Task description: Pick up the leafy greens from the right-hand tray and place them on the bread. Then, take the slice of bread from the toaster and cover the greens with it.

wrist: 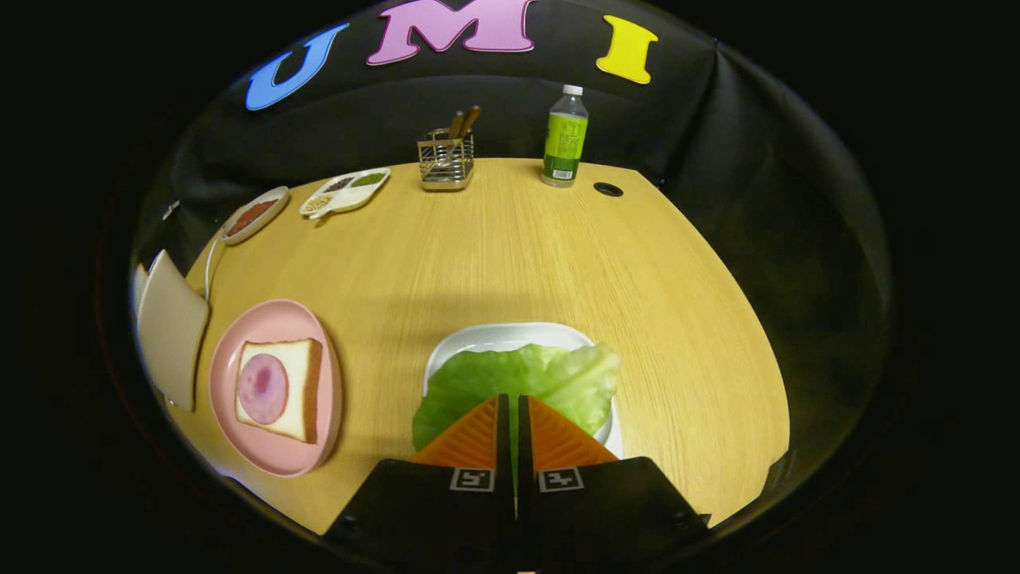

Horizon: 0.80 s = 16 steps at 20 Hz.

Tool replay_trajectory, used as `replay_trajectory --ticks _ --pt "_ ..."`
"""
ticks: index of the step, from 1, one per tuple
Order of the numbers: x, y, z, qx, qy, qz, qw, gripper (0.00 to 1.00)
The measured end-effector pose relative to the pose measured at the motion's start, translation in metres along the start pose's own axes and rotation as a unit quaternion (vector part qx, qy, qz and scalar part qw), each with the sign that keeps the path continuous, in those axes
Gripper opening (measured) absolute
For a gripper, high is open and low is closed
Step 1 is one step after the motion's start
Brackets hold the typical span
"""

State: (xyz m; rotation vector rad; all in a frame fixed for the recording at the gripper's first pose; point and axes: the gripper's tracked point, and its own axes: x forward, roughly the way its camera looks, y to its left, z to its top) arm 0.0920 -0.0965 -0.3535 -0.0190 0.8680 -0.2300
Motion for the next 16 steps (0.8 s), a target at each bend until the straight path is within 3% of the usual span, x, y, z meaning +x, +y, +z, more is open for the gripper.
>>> replay_trajectory --ticks 1,5,7,8,9,13,15,16 --pt "0.0 -0.003 -0.001 0.007 0.003 -0.008 1.0 0.06" --pt "0.007 0.007 -0.01 0.045 0.027 0.009 0.999 0.67" --pt "0.013 0.006 -0.019 0.043 0.045 -0.001 0.998 0.8" --pt "0.014 0.007 -0.027 0.045 0.063 0.001 0.997 0.96" --pt "0.014 0.011 -0.023 0.056 0.064 0.011 0.996 1.0" --pt "0.015 0.018 -0.025 0.041 0.079 0.025 0.996 0.98" --pt "0.016 0.02 -0.024 0.028 0.081 0.033 0.996 0.85" --pt "0.018 0.022 -0.024 0.022 0.079 0.038 0.996 0.72"
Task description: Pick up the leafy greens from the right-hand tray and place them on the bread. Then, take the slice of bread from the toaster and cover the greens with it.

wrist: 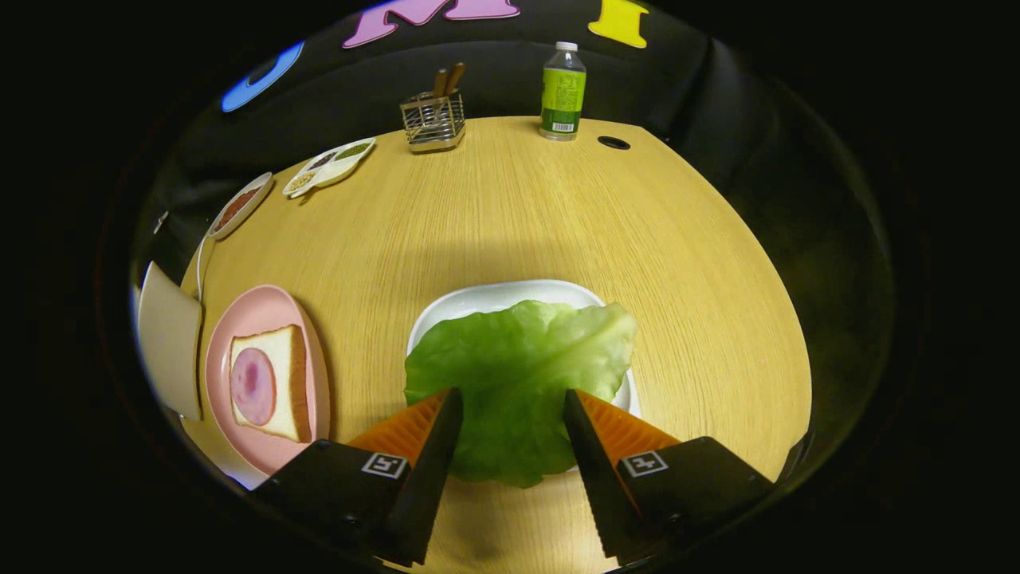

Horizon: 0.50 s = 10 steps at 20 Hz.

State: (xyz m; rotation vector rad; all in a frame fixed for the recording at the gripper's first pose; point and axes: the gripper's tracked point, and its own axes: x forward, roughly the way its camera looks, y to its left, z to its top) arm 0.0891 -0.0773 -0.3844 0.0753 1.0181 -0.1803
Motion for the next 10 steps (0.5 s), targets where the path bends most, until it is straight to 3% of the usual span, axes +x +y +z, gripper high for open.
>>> replay_trajectory --ticks 2,3,5,10 --pt "0.0006 -0.001 0.0015 0.002 -0.001 0.002 1.0 0.45" --pt "-0.0006 -0.0038 0.0019 -0.003 -0.004 0.004 1.0 0.45" --pt "-0.0013 -0.0068 0.0031 0.02 -0.008 -0.001 1.0 0.09" --pt "-0.0079 -0.001 0.0053 0.016 -0.007 0.025 1.0 0.06"
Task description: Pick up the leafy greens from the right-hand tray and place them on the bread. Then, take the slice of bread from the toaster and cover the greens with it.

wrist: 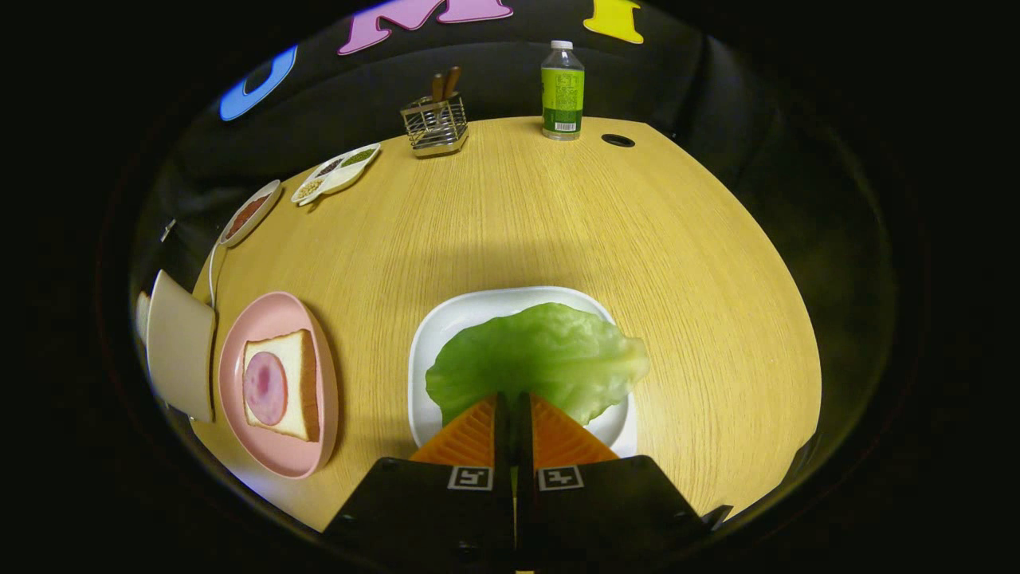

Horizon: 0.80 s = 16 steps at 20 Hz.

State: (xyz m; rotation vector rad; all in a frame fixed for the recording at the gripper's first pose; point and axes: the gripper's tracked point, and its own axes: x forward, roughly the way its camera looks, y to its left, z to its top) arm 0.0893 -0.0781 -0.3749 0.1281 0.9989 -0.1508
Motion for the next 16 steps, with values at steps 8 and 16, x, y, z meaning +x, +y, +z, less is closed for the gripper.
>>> replay_trajectory --ticks 8,16 --pt "-0.052 0.028 0.029 -0.037 -0.055 0.028 0.997 0.06" --pt "-0.101 0.1 0.046 -0.071 -0.076 0.084 0.991 0.06"
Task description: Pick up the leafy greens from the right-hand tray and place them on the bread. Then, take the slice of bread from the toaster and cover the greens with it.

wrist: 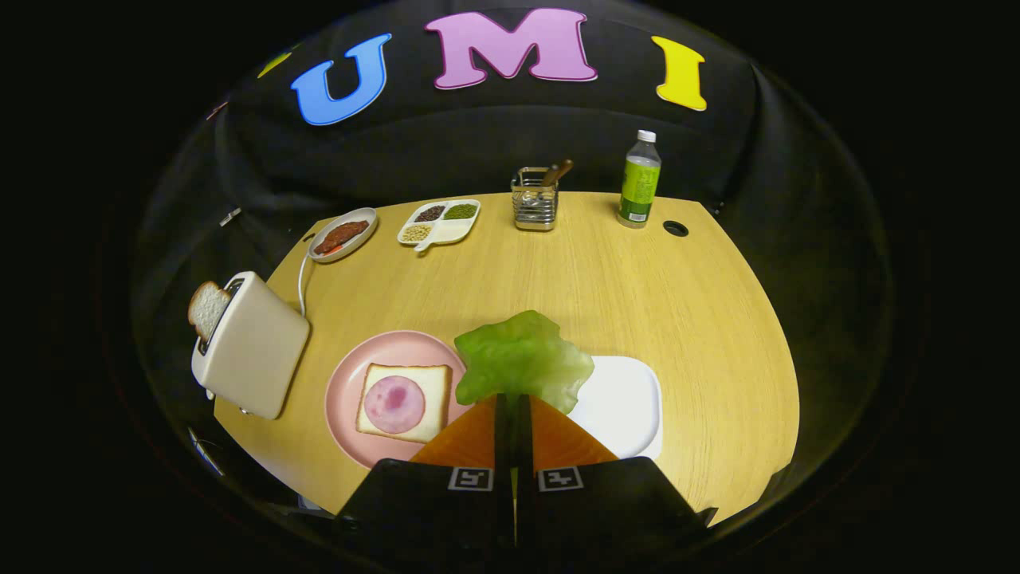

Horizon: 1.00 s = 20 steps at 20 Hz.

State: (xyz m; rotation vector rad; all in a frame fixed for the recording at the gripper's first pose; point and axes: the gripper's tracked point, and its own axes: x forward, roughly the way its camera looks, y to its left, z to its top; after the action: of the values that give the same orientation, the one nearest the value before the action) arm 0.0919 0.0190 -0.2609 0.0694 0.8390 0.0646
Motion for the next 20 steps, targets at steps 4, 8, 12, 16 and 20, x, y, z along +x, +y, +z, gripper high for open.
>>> replay_trajectory --ticks 4,8,12,16,20 --pt "0.009 0.045 -0.007 -0.026 0.009 0.029 0.999 0.06" --pt "0.03 0.074 -0.03 -0.049 0.033 0.032 0.998 0.06" --pt "0.042 0.101 -0.041 -0.047 0.046 0.044 0.997 0.06" --pt "0.051 0.11 -0.047 -0.049 0.056 0.041 0.996 0.06" --pt "0.056 0.113 -0.049 -0.046 0.061 0.04 0.996 0.09"
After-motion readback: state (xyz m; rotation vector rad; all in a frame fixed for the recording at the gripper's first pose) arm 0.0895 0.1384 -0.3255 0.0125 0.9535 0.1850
